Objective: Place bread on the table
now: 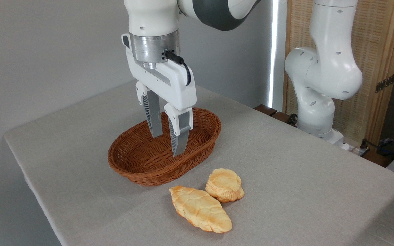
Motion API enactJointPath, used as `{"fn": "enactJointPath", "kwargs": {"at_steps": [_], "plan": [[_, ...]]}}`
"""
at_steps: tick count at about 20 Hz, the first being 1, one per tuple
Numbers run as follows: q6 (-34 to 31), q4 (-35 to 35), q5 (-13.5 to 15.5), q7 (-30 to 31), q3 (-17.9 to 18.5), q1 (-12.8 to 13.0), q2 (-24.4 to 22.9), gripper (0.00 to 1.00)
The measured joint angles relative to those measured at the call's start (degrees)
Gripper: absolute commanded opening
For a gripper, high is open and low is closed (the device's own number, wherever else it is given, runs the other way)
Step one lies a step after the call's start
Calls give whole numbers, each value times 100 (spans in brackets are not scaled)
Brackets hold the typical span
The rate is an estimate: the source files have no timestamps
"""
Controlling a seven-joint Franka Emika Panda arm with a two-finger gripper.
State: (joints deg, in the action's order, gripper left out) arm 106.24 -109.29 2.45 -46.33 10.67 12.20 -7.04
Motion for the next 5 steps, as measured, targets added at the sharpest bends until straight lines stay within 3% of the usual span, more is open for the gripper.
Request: {"fn": "enactJointPath", "kwargs": {"at_steps": [5], "plan": [[10, 0, 0, 371, -68, 1, 35, 100]]}}
